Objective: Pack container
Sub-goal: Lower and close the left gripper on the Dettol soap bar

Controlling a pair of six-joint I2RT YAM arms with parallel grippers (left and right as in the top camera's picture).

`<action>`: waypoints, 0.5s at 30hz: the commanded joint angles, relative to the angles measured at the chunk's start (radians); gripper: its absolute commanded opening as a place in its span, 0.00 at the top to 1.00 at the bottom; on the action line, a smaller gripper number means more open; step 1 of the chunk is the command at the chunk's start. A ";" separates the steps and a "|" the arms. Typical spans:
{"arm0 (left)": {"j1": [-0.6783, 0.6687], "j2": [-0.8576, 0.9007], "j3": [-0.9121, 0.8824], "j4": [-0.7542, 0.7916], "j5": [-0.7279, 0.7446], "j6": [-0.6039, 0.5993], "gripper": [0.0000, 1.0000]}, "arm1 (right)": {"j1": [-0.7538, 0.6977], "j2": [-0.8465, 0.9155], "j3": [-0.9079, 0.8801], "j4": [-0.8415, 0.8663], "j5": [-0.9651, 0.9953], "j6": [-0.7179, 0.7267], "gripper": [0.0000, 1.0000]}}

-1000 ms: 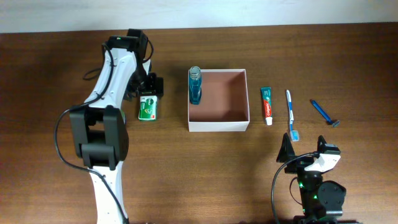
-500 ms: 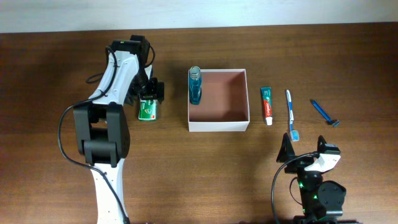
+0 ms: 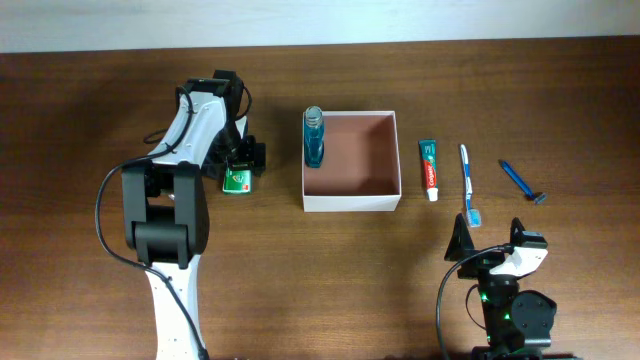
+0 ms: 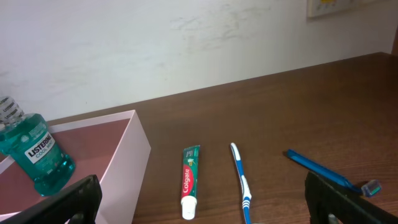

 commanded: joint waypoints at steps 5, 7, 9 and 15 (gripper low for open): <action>-0.003 0.023 -0.005 0.032 0.018 0.001 0.09 | -0.007 -0.008 -0.005 -0.005 -0.009 -0.010 0.01; -0.003 0.023 -0.005 0.033 0.018 0.001 0.09 | -0.007 -0.008 -0.005 -0.005 -0.009 -0.010 0.01; -0.003 0.023 -0.005 0.033 0.018 0.001 0.10 | -0.007 -0.008 -0.005 -0.005 -0.009 -0.010 0.01; -0.003 0.023 -0.009 0.031 0.018 0.001 0.10 | -0.007 -0.008 -0.005 -0.005 -0.009 -0.010 0.01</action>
